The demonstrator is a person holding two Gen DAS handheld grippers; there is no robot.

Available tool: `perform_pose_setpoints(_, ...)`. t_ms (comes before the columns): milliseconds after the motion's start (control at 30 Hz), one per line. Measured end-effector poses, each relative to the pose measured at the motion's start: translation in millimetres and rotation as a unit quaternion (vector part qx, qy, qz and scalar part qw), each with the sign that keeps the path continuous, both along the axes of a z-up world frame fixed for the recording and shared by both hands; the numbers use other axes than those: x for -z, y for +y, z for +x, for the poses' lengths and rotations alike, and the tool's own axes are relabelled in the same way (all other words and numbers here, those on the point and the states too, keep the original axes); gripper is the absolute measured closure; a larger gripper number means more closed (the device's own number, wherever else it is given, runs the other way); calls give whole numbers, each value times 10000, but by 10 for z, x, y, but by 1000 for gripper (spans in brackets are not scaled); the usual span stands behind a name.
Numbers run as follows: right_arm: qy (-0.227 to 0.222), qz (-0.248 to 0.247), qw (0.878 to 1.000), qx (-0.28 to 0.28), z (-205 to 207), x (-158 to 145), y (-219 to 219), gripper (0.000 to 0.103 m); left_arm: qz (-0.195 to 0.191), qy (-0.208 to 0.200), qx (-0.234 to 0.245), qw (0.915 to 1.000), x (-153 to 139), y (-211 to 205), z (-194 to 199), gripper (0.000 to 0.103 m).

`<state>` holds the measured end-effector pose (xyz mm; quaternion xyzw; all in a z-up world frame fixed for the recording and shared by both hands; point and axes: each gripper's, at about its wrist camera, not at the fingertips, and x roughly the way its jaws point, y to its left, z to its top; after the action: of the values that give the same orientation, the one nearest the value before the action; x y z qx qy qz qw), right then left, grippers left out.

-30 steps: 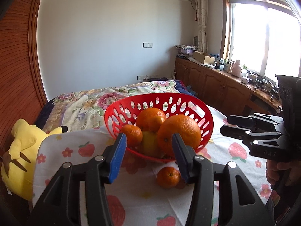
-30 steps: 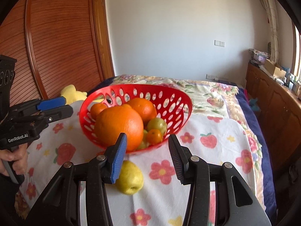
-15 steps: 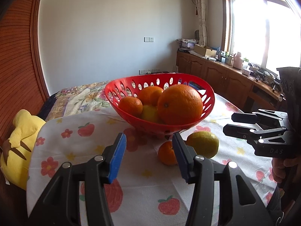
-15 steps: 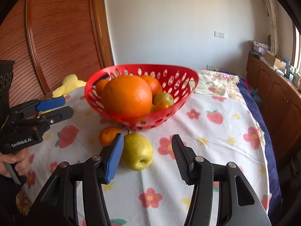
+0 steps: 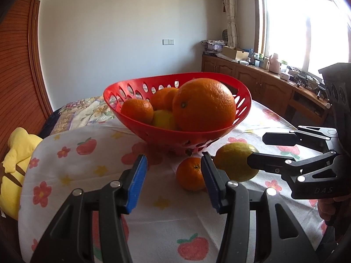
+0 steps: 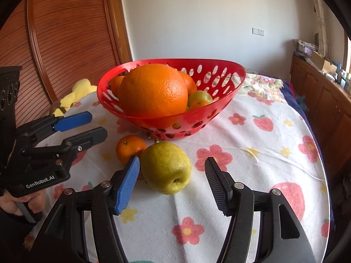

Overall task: Organize fruits
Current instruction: 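Reach the right tool toward the yellow pear while the left tool reaches toward an orange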

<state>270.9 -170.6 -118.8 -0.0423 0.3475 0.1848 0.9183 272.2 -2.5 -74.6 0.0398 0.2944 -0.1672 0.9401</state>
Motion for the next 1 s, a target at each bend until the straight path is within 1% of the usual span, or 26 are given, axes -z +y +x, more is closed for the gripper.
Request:
perform_pose_setpoints(200, 141, -30, 9999, 13, 96, 80, 30, 38, 35, 117, 11, 9999, 104, -44, 40, 52)
perform_pose_setpoints(233, 155, -54, 9999, 1, 101, 95, 41, 37, 35, 160, 14, 9999, 114, -45, 49, 52)
perform_pose_setpoints(400, 210, -15, 9998, -57, 126, 131, 79, 34, -23, 209, 30, 9998, 125, -36, 65, 52)
perform_pose_setpoints(567, 270, -53, 9995, -153, 156, 165, 161, 34, -76, 227, 42, 9997, 127, -29, 58, 52)
perform_pose_setpoints(667, 308, -54, 9993, -224, 153, 178, 188, 36, -151, 245, 46, 9996, 128, 2, 75, 52)
perform_pose_setpoints(800, 396, -6, 9986, -339, 165, 184, 223, 45, -174, 248, 69, 9995, 126, 2, 71, 52)
perform_pose_setpoints(1000, 316, -83, 9991, -253, 61, 192, 214, 46, -250, 232, 98, 9994, 128, 40, 80, 52)
